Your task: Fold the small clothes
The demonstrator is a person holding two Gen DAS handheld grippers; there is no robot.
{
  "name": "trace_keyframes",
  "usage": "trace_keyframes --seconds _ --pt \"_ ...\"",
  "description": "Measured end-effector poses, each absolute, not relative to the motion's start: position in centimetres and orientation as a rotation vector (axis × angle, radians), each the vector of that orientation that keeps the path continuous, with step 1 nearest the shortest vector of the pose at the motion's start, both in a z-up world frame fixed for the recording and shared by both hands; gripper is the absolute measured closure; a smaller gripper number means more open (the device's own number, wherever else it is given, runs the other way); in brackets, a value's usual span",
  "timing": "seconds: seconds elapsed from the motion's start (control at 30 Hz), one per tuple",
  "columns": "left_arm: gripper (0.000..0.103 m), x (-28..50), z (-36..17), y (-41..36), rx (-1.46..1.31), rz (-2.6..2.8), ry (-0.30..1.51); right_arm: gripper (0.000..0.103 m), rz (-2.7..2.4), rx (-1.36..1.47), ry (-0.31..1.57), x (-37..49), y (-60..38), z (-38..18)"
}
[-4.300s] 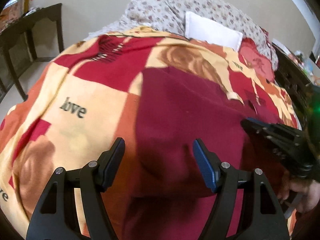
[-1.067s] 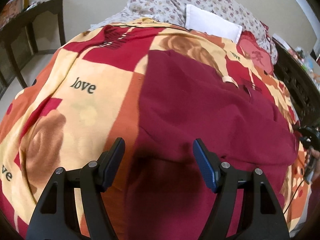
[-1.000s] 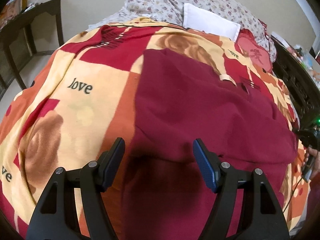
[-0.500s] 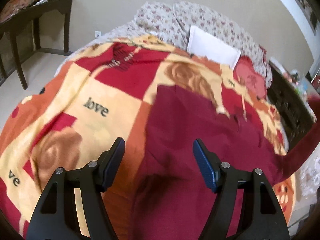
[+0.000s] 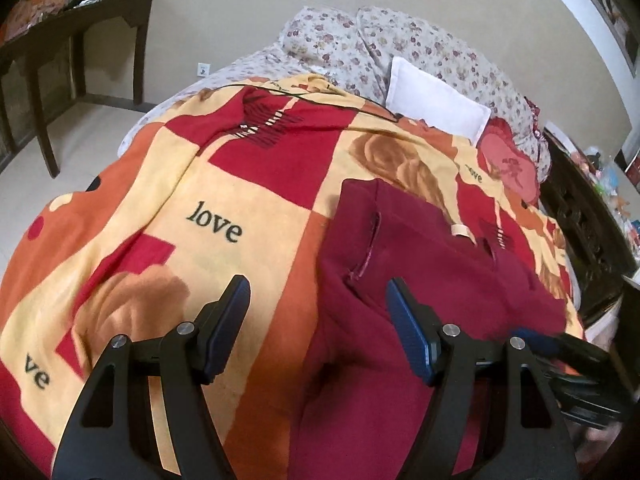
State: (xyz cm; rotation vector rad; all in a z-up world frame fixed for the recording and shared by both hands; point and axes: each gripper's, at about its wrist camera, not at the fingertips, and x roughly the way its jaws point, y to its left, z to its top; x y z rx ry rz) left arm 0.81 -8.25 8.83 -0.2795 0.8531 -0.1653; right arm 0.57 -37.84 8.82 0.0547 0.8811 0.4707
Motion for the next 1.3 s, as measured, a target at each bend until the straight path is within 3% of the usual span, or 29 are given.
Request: trace_keyframes --seconds 0.13,0.27,0.53,0.57,0.6,0.63,0.87,1.03,1.2,1.3 --pt "0.032 3.4 7.3 -10.3 -0.250 -0.167 0.869 0.057 0.249 0.078 0.819 -3.0 -44.7 11.0" --pt "0.033 5.7 5.0 -13.0 -0.221 -0.194 0.900 0.052 0.072 0.204 0.865 -4.1 -51.5 9.6" --pt "0.033 5.0 3.6 -15.4 -0.160 -0.224 0.962 0.052 0.148 0.553 0.871 1.7 -56.5 5.8" --pt "0.033 4.8 3.6 -15.4 -0.161 -0.226 0.968 0.063 0.177 0.518 0.863 2.4 -55.9 6.0" --pt "0.033 4.6 3.5 -15.3 -0.164 -0.228 0.973 0.087 0.135 0.386 0.847 2.9 -55.0 6.7" --pt "0.033 4.3 3.5 -15.3 -0.162 -0.232 0.977 0.091 0.078 0.260 0.840 3.4 -54.2 7.1" --pt "0.033 3.4 3.6 -16.4 -0.095 -0.224 0.967 0.091 0.056 0.352 0.834 3.8 -56.3 7.4" --pt "0.033 3.1 3.5 -15.5 -0.112 -0.234 0.972 0.069 0.174 0.311 0.834 -2.5 -55.1 9.2" --pt "0.033 3.2 2.8 -15.4 -0.138 -0.219 0.991 0.067 0.228 0.382 0.855 -4.6 -52.9 7.7" --pt "0.033 2.6 2.9 -15.4 -0.142 -0.210 0.993 0.067 0.064 0.126 0.917 -3.5 -50.9 5.8"
